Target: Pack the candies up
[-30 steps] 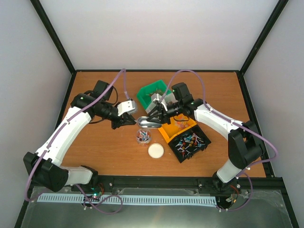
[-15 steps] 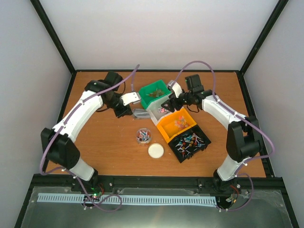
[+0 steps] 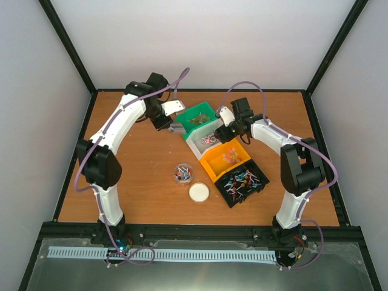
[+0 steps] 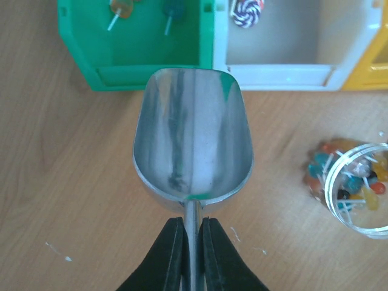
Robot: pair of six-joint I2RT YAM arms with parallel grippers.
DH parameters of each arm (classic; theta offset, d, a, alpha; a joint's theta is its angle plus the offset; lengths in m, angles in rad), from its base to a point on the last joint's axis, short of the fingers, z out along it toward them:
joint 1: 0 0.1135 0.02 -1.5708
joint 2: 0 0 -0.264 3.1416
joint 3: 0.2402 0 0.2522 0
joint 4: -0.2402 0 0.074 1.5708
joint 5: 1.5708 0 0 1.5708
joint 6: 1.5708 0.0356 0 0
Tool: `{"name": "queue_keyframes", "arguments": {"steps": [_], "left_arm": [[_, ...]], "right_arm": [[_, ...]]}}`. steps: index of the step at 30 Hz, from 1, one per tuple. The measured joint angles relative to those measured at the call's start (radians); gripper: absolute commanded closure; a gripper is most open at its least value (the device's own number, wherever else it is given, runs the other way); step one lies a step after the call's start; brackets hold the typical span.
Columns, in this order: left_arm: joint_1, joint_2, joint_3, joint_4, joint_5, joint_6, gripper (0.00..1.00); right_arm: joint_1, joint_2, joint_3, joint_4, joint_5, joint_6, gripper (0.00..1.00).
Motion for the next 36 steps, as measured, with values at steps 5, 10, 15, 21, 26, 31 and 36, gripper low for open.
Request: {"name": "queue_keyframes", "arguments": {"steps": [5,10,15,21,26,31,36], "left_arm": [[0.0,0.122,0.145,-0.032,-0.022,-0.009,0.99],[-0.001,0.226,0.247,-0.073,-0.026,-0.01,0.99],[-0.011,0.312,0.348,-0.11,-0.047,-0.01,0.99],[-0.034,0.373,0.422,-0.135,-0.104,-0.006,0.99],[-0.052,0.401,0.446,-0.159,-0.15,0.005,0.99],[-0.058,0.437,0.485,-0.186,-0.174,0.013,0.99],[-0.061,0.505,0.549,-0.201,-0.177,0.024,0.99]], "right_arm": [[0.0,0.015,0.044,0.003,0.071,0.004,0.23],[0.0,0.076,0.074,0.013,0.111,0.003,0.3],[0.0,0.134,0.075,0.009,0.103,0.01,0.51],[-0.002,0.134,0.076,0.008,0.06,0.025,0.61],[-0.002,0.134,0.076,0.008,0.034,0.034,0.63],[0.005,0.134,0.076,0.008,0.013,0.037,0.64],[0.021,0.135,0.076,0.008,0.008,0.038,0.68]]}}
